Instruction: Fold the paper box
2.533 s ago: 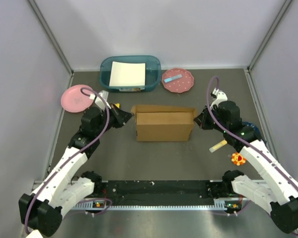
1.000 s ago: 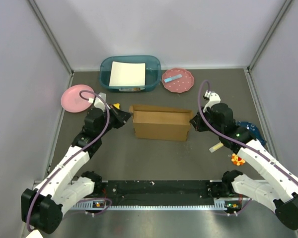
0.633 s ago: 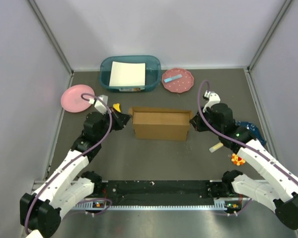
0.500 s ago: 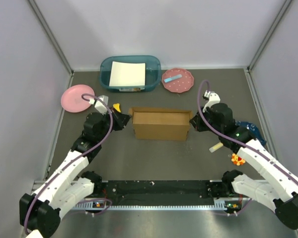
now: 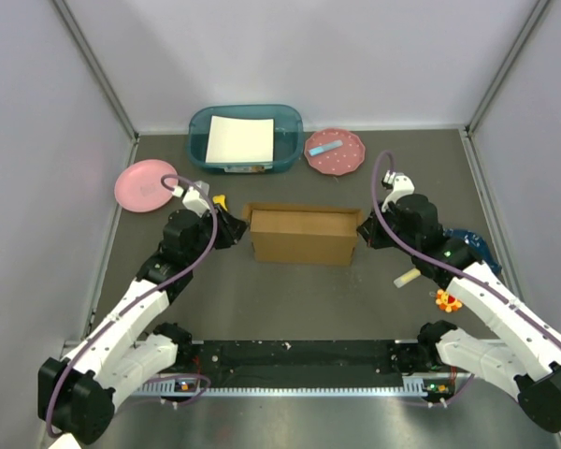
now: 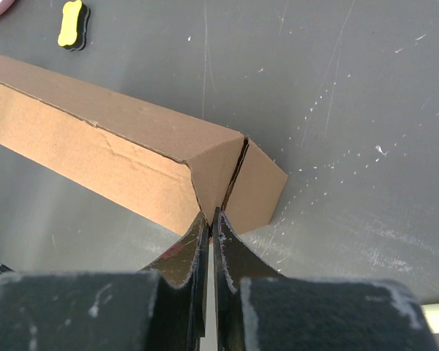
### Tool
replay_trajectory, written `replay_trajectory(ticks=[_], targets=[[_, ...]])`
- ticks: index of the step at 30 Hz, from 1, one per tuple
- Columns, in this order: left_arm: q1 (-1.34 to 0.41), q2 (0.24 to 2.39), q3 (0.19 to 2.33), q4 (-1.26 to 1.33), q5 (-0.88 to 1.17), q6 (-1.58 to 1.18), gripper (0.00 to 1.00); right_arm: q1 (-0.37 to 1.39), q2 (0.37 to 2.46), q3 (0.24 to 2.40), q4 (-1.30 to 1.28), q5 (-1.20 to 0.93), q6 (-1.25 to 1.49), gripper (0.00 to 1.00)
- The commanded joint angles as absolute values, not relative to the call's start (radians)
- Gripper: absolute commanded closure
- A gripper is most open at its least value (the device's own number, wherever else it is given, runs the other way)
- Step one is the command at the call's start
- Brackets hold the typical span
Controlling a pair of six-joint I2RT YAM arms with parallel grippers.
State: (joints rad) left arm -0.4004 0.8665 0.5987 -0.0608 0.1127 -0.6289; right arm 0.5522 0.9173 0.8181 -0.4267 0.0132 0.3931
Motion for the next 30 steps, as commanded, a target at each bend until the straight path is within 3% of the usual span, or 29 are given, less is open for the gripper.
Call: replay_trajectory(ticks=[1, 10, 20, 25, 30], targets=[[-0.400, 0.851, 0.644, -0.057, 0.074, -0.615, 0.64, 0.569, 0.928, 0.827, -0.557, -0.003, 0.382, 1.00], [-0.402, 0.796, 0.669, -0.017, 0.024, -0.600, 0.54, 0.569, 0.936, 0.834, -0.557, -0.003, 0.382, 1.00], [-0.400, 0.802, 0.678, -0.009, 0.054, -0.537, 0.53, 0.569, 0.939, 0.834, -0.557, -0.003, 0.380, 1.00], [-0.400, 0.799, 0.689, 0.017, 0.106, -0.506, 0.56, 0.571, 0.943, 0.834, -0.557, -0.003, 0.380, 1.00], [-0.400, 0.827, 0.713, -0.026, 0.187, -0.514, 0.69, 0.571, 0.950, 0.839, -0.557, -0.003, 0.385, 1.00]])
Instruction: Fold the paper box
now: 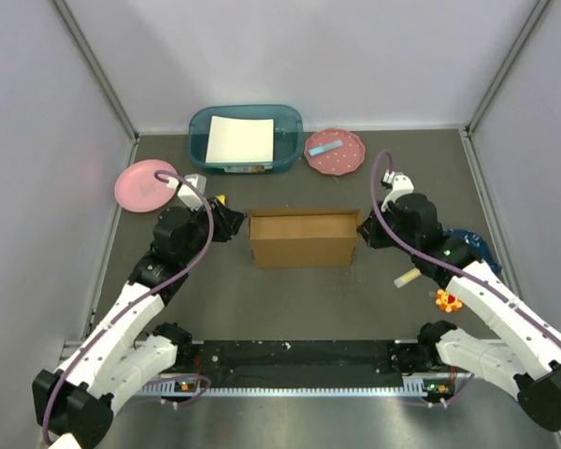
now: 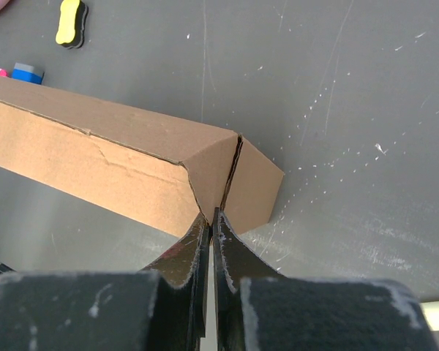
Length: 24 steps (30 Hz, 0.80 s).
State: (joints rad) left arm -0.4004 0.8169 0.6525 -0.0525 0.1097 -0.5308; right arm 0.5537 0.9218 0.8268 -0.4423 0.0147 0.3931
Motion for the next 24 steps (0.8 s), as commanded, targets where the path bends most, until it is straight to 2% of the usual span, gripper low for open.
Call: replay_trajectory(ticks=[1, 3, 6, 11, 24], targets=[[-0.400, 0.830, 0.718, -0.034, 0.190, -0.517, 0.71, 0.569, 0.950, 0.841, -0.557, -0.005, 0.387, 1.00], [-0.400, 0.834, 0.730, -0.049, 0.190, -0.525, 0.77, 0.569, 0.950, 0.841, -0.557, -0.005, 0.387, 1.00], [-0.400, 0.845, 0.750, -0.070, 0.187, -0.528, 0.78, 0.571, 0.950, 0.841, -0.557, -0.005, 0.387, 1.00], [-0.400, 0.865, 0.769, -0.107, 0.212, -0.512, 0.62, 0.569, 0.951, 0.838, -0.557, -0.005, 0.388, 1.00], [-0.402, 0.804, 0.692, -0.155, 0.149, -0.417, 0.61, 0.571, 0.950, 0.841, -0.557, -0.003, 0.387, 1.00]])
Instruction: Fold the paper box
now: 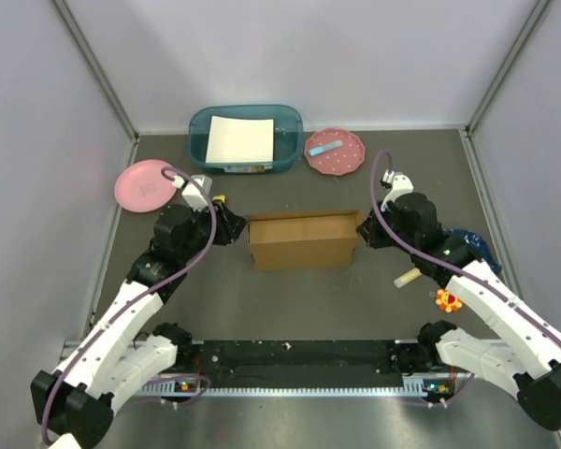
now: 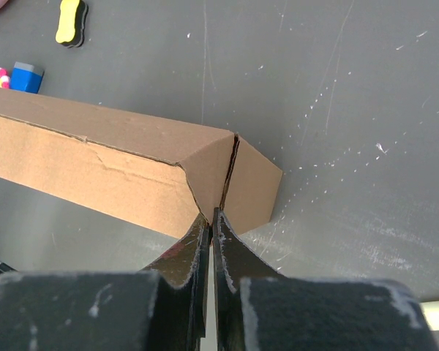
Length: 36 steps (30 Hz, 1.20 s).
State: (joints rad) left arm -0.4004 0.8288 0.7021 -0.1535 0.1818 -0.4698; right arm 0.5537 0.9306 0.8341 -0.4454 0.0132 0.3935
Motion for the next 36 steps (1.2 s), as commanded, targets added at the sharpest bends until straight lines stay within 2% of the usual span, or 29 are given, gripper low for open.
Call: replay_trajectory(ticks=[1, 13, 20, 23, 31, 36], targets=[[-0.400, 0.802, 0.689, -0.158, 0.141, -0.413, 0.60, 0.571, 0.950, 0.841, -0.557, -0.003, 0.387, 1.00], [-0.400, 0.782, 0.667, -0.160, 0.100, -0.348, 0.57, 0.571, 0.946, 0.841, -0.557, -0.005, 0.388, 1.00], [-0.400, 0.790, 0.663, -0.141, 0.115, -0.339, 0.60, 0.569, 0.946, 0.838, -0.557, -0.005, 0.388, 1.00], [-0.400, 0.793, 0.660, -0.130, 0.126, -0.345, 0.68, 0.569, 0.946, 0.838, -0.558, -0.005, 0.388, 1.00], [-0.400, 0.787, 0.681, -0.112, 0.189, -0.420, 1.00, 0.569, 0.950, 0.841, -0.558, -0.009, 0.393, 1.00], [-0.400, 0.796, 0.706, -0.115, 0.224, -0.495, 1.00, 0.571, 0.951, 0.841, -0.555, -0.011, 0.397, 1.00]])
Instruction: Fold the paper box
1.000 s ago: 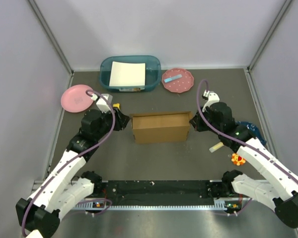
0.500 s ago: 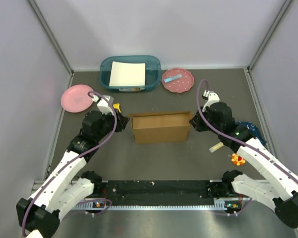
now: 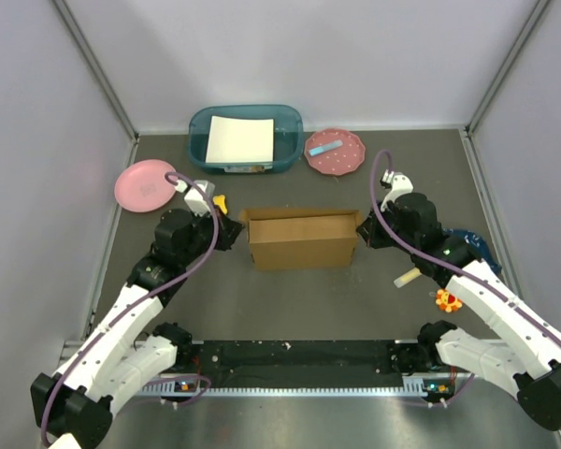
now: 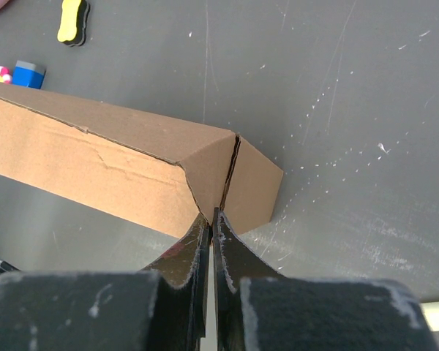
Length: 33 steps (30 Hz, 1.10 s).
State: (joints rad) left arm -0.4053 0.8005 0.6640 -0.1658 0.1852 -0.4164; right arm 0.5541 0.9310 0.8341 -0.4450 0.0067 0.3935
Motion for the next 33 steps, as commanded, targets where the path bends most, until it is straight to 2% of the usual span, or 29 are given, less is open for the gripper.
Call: replay_trajectory(ticks=[1, 14, 33], targets=[[-0.400, 0.804, 0.707, -0.115, 0.229, -0.518, 1.00, 0.569, 0.951, 0.841, -0.555, -0.011, 0.397, 1.00], [-0.403, 0.862, 0.690, -0.130, 0.256, -0.692, 1.00, 0.571, 0.954, 0.842, -0.554, -0.012, 0.399, 1.00], [-0.436, 0.861, 0.601, -0.110, 0.196, -0.712, 1.00, 0.572, 0.953, 0.835, -0.552, -0.014, 0.402, 1.00]])
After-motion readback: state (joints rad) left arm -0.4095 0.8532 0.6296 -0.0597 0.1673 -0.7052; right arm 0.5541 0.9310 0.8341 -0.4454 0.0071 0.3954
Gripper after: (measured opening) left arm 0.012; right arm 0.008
